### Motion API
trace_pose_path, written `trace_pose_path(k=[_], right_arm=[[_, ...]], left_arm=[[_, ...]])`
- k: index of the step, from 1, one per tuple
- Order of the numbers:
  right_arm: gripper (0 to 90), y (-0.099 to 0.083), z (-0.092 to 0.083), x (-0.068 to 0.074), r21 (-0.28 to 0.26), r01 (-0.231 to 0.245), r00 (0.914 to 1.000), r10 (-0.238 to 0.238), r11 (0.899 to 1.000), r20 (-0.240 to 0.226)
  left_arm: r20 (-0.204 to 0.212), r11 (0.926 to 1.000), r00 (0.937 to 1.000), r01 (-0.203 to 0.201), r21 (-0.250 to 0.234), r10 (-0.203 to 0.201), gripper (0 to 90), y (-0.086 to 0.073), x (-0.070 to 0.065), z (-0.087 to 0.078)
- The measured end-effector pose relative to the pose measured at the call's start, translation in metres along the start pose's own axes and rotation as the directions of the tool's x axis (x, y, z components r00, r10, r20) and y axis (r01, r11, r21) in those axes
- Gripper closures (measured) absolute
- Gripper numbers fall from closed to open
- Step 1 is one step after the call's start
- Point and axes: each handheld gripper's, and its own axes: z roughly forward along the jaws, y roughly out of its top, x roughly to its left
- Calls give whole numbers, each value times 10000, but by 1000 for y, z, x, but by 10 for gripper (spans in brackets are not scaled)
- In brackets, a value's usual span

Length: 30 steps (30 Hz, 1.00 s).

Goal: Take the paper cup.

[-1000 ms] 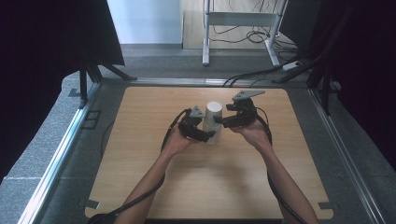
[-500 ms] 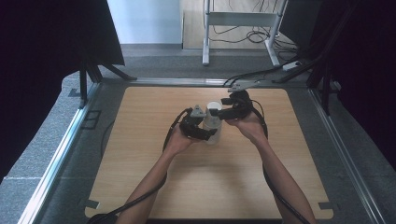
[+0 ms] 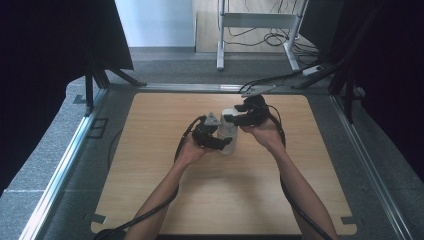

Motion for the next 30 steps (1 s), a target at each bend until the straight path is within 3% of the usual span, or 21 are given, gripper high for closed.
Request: trace_pose_path(k=[8,30], right_arm=[[380,4,-2,2,175,195,9998,-196,9997,59],[383,22,-21,2,-40,228,9997,-228,9997,-32]], left_arm=[[-31,9999,9999,-104,43,104,241,0,-1,0],[-22,9998,9999,-123,159,123,238,1,-1,0]])
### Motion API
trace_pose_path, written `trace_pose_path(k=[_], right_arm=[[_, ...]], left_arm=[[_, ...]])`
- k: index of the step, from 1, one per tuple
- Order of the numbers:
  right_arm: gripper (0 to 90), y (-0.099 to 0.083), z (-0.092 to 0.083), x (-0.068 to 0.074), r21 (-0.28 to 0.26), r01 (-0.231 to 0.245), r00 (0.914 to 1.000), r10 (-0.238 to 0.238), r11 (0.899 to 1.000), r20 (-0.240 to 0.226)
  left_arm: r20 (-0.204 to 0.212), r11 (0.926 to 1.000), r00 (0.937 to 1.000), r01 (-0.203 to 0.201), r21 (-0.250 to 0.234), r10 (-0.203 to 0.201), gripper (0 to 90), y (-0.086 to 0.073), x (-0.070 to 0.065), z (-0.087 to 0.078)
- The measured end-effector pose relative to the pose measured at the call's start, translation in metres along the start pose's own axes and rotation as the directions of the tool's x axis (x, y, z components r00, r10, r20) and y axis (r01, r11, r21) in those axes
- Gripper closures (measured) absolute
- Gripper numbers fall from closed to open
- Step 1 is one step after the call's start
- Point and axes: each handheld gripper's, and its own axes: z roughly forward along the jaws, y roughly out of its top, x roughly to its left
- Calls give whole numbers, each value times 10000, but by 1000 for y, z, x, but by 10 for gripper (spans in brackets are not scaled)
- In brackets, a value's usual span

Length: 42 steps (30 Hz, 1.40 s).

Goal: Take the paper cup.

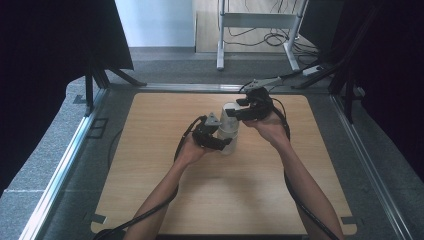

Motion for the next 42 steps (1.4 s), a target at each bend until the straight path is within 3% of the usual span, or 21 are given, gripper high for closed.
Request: trace_pose_path(k=[9,19,42], right_arm=[[384,8,-10,1,-155,37,10000,-38,9999,-60],[384,15,-21,4,-283,88,9999,-91,9996,-102],[385,29,-57,20,-583,459,9985,-475,9972,-262]], left_arm=[[5,9999,10000,-35,99,35,227,1,1,0],[140,9999,9998,102,55,-103,120,1,4,-6],[330,9995,9990,-298,41,297,85,7,-5,-27]])
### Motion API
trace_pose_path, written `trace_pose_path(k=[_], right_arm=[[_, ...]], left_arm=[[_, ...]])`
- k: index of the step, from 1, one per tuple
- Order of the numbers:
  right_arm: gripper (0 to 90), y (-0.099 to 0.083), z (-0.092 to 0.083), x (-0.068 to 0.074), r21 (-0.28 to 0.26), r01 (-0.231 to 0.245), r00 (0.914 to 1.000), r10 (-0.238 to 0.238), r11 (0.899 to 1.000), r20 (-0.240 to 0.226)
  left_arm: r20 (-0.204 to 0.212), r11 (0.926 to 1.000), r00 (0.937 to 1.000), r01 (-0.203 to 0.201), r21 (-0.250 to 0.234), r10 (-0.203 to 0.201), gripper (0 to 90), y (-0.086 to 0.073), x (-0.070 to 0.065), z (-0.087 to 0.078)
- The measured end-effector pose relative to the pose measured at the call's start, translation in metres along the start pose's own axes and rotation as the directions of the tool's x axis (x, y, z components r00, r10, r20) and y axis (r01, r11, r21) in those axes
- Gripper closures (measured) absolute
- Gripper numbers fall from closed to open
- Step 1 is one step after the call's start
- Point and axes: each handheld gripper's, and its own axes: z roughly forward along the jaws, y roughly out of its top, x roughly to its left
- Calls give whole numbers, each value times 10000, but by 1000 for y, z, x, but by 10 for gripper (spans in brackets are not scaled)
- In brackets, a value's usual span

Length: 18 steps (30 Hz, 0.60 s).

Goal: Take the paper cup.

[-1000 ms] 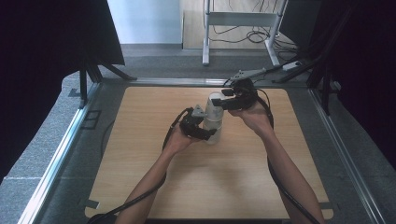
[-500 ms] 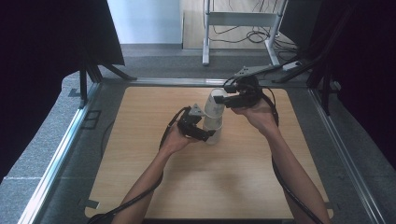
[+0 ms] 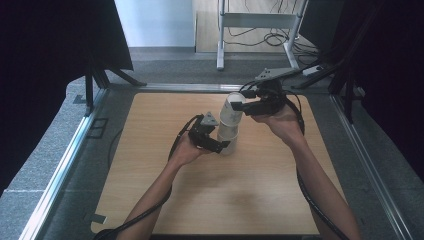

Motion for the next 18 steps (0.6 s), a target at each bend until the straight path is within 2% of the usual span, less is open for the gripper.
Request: trace_pose_path(k=[4,18], right_arm=[[385,2,-6,4,45,103,9999,-102,9999,-58],[385,-3,-26,19,234,505,9982,-498,9984,-321]], left_arm=[[105,9999,9999,-110,19,110,68,0,-2,-5],[698,9993,9975,-91,-369,117,50,-4,-10,-29]])
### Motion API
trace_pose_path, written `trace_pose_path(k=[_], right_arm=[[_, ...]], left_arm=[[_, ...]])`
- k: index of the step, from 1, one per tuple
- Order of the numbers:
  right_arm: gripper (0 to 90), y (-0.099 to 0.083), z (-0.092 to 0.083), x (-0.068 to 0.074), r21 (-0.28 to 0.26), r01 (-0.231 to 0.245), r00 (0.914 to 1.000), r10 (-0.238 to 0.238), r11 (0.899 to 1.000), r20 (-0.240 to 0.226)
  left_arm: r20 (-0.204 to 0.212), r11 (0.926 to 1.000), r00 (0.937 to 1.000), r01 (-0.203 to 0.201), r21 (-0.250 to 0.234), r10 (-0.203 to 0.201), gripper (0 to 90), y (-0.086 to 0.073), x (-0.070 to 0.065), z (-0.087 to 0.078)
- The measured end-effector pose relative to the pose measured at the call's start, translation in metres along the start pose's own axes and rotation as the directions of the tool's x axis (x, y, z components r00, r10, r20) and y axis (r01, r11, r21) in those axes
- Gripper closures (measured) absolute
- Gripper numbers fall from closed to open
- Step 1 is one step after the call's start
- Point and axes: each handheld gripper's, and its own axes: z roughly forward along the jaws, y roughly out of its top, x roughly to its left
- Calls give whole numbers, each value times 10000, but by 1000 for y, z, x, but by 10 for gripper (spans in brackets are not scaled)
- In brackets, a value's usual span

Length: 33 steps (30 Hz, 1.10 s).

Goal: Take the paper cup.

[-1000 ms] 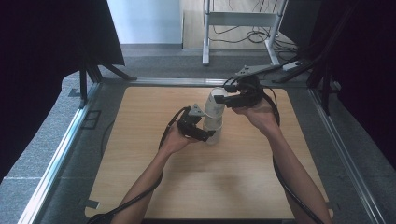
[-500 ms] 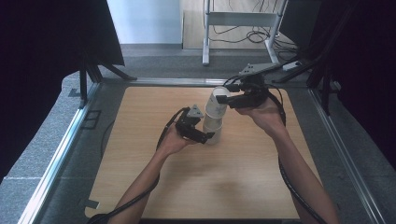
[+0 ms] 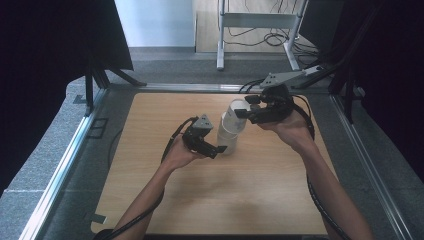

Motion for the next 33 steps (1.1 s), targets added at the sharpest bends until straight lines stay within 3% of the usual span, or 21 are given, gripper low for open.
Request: trace_pose_path(k=[17,24,33], right_arm=[[385,-29,1,22,167,289,9978,-278,9994,-598],[385,-43,3,30,131,376,9959,-364,9992,-831],[385,-63,8,36,218,412,9937,-387,9989,-1048]], left_arm=[[968,9986,9941,-466,-246,488,19,-10,-26,-12],[1195,9970,9902,-678,-380,719,19,-14,-39,-15],[1390,9966,9878,-635,-523,702,27,-26,-50,-13]])
